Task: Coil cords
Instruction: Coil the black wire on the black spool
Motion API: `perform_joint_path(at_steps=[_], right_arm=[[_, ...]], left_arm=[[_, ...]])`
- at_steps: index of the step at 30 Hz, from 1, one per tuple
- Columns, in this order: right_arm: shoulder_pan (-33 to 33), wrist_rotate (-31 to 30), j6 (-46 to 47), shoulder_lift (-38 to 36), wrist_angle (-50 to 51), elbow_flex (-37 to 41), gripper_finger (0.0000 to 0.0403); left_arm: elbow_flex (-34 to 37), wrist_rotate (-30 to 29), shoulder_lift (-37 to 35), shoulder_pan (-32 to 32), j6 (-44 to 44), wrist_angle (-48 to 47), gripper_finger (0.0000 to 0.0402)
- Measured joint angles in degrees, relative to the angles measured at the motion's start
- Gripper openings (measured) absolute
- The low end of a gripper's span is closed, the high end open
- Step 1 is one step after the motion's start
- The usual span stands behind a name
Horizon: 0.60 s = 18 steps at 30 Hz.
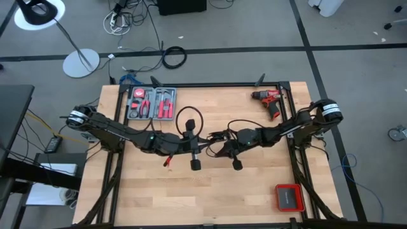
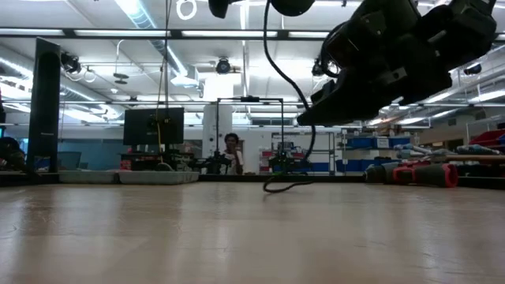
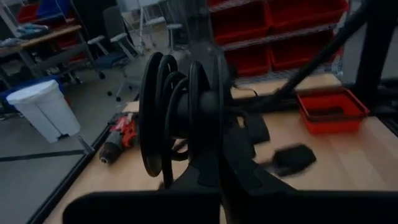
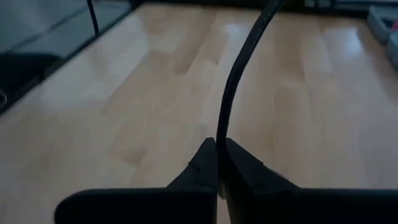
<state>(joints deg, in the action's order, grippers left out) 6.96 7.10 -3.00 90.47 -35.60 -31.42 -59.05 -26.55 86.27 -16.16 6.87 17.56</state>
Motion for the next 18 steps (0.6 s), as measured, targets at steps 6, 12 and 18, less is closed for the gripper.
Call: perform_joint_path(at_steps=[6, 12, 18], right_arm=[[0.0, -0.7, -1.7, -5.3, 10.0, 0.0, 0.0004], [0.0, -2.2, -3.4, -10.6, 16.1, 0.0, 0.0004], [0.0, -3.2, -5.5, -14.5, 23.7, 0.0, 0.0004]], left_arm=[[0.0, 0.2, -2.4, -0.3, -3.3, -8.2, 0.0], [0.0, 2.8, -3.9, -0.3, -8.9, -16.8, 0.0], [0.0, 3.9, -3.9, -0.5, -11.3, -21.2, 0.0]])
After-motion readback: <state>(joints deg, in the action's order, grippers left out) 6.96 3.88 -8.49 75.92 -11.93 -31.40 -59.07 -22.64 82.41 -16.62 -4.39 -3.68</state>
